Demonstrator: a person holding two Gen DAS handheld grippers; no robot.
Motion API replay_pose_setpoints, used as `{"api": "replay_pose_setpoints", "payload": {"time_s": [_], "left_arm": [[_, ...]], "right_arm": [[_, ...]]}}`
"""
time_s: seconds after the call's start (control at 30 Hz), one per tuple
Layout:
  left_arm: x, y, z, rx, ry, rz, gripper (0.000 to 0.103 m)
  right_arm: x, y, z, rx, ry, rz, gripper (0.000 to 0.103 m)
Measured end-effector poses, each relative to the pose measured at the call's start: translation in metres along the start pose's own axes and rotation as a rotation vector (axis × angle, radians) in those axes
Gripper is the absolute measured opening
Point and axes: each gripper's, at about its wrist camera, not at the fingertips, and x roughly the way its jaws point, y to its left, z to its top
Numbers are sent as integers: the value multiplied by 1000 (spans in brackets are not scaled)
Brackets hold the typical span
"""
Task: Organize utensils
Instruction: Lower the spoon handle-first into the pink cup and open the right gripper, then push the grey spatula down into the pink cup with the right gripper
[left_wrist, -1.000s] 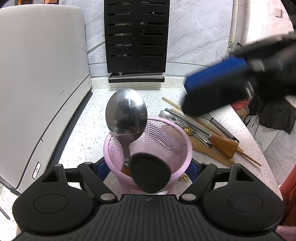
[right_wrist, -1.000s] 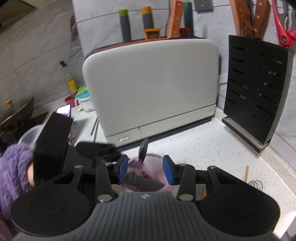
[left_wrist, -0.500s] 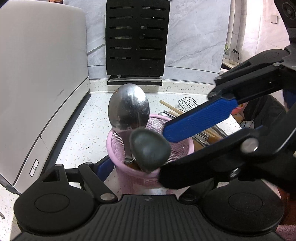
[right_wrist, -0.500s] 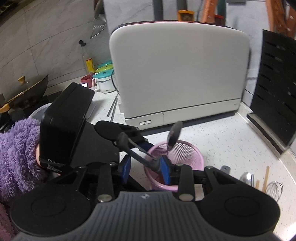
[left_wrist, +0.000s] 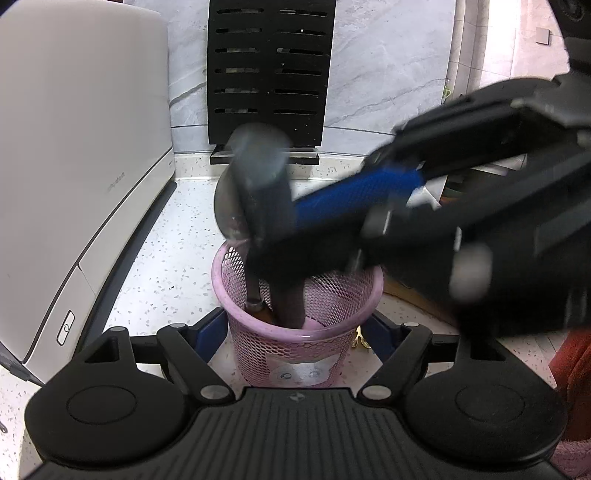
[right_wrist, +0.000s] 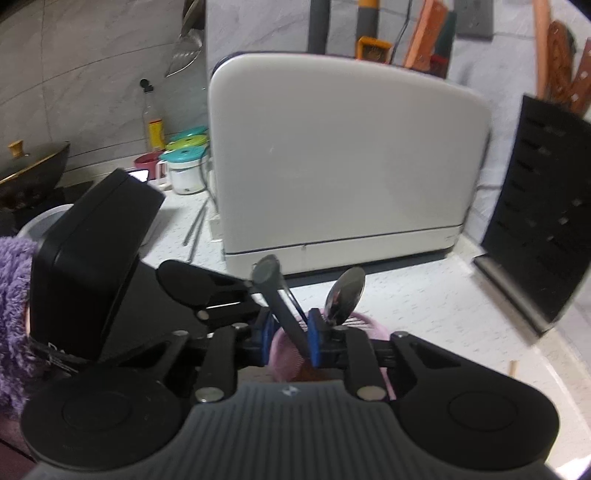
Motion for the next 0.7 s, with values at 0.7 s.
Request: {"api": "replay_pose_setpoints", "payload": {"time_s": [0.7], "left_arm": [[0,-3,2,-10,8,9,91]], "right_arm": [[-6,-53,-5,199,-83,-56,10]]}}
